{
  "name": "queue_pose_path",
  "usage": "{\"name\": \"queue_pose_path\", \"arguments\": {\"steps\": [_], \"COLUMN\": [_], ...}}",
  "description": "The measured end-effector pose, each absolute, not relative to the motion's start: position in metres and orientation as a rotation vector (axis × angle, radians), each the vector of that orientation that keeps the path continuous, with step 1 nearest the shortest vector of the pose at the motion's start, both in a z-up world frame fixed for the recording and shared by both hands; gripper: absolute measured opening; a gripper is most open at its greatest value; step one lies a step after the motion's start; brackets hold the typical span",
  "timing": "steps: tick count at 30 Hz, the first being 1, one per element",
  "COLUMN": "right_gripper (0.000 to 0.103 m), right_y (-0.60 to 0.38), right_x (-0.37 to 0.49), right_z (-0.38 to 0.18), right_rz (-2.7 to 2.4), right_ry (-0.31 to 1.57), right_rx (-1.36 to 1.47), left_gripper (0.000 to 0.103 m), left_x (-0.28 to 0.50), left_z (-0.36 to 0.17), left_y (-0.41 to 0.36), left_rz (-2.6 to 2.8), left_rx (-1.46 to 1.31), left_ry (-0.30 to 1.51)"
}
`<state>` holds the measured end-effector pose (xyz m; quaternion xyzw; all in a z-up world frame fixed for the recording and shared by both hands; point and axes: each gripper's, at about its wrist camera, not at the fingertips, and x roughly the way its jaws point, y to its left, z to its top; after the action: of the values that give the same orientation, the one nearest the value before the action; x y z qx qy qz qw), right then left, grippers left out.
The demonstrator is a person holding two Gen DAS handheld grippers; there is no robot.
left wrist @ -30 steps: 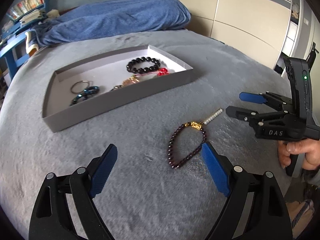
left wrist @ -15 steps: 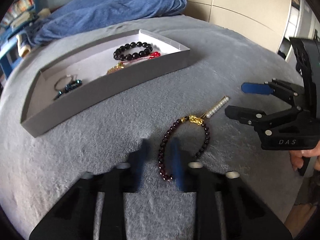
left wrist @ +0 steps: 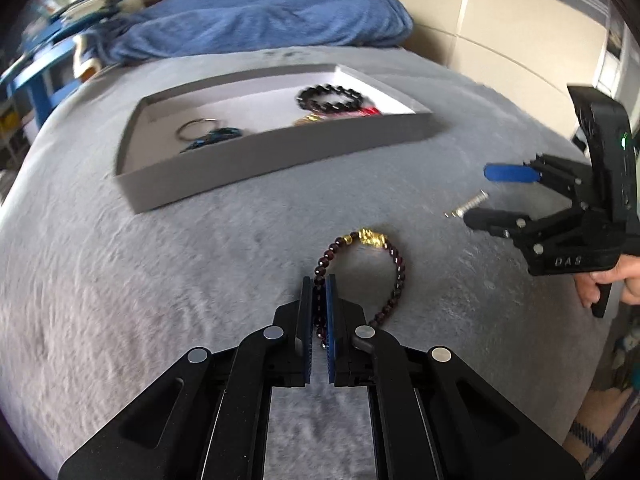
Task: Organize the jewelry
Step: 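Grasp the dark red bead bracelet with the left tool while the right tool grasps the pearl strand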
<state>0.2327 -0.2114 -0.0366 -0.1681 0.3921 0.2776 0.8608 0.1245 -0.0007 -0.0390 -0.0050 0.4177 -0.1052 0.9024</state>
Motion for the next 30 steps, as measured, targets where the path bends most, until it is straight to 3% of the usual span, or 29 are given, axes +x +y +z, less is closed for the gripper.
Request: {"name": "queue_pose_path", "arguments": {"steps": [4, 7, 9, 15, 30], "right_gripper": [0.076, 0.059, 0.040, 0.018, 0.020], "right_y": [-0.210, -0.212, -0.208, -0.207, -0.198], "right_x": [0.237, 0.234, 0.228, 0.220, 0.212], "right_z": [-0.039, -0.042, -0.042, -0.041, -0.036], "right_rz": [0.617, 0.650, 0.664, 0.675, 0.733], "right_ry": [0.841, 0.849, 0.840, 0.857, 0.871], "right_rx": [-0.372, -0.348, -0.355, -0.285, -0.223], "left_gripper": [0.006, 0.006, 0.007, 0.007, 0.007], "left_x": [0.128, 0.128, 0.128, 0.128, 0.128], "left_z": [-0.042, -0.043, -0.043, -0.043, -0.043], "left_y": [-0.003, -0.003, -0.001, -0.001, 0.001], "left_rz": [-0.204, -0.206, -0.209, -0.209, -0.213], "left_rx": [0.007, 0.005, -0.003, -0.006, -0.018], "left_ry": [0.884, 0.885, 0.885, 0.886, 0.887]}}
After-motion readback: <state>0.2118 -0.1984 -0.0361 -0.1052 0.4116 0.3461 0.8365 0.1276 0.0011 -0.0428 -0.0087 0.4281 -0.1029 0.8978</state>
